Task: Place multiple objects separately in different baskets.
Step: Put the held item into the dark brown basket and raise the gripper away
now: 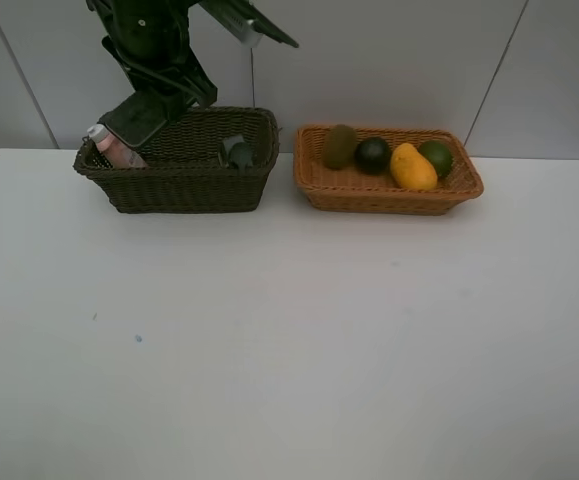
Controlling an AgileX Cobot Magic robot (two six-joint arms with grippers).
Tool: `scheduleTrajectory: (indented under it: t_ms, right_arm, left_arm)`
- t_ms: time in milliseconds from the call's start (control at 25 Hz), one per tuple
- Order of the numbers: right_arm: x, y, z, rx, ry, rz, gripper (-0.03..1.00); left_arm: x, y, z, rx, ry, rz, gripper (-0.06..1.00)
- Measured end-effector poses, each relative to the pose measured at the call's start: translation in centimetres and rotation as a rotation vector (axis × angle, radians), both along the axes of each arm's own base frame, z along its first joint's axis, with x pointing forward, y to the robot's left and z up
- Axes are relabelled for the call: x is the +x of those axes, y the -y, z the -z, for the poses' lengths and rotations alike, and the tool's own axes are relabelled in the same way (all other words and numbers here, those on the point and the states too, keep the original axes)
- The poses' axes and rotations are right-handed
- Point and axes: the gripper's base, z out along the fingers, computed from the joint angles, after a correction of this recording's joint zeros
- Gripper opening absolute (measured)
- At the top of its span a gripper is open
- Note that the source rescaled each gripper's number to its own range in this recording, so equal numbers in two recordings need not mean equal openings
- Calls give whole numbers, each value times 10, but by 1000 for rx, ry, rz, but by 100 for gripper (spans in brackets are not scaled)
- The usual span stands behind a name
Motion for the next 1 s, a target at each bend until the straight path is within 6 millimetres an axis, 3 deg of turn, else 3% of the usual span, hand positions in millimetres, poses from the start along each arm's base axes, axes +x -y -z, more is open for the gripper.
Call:
scheduleTrajectory:
  t_ms: [200,440,640,1000]
  right_arm:
    - [0,0,0,0,0,0,100]
    - [0,0,0,0,0,0,100]
    - [0,0,0,0,0,0,100]
    - [0,0,0,0,0,0,100]
  left_arm:
    - [27,-14,11,65,94,114,56]
    - [52,-15,48,121,97,228,56]
    - [61,-14,75,126,74,249,56]
    - [67,-12,83,110,102,273,56]
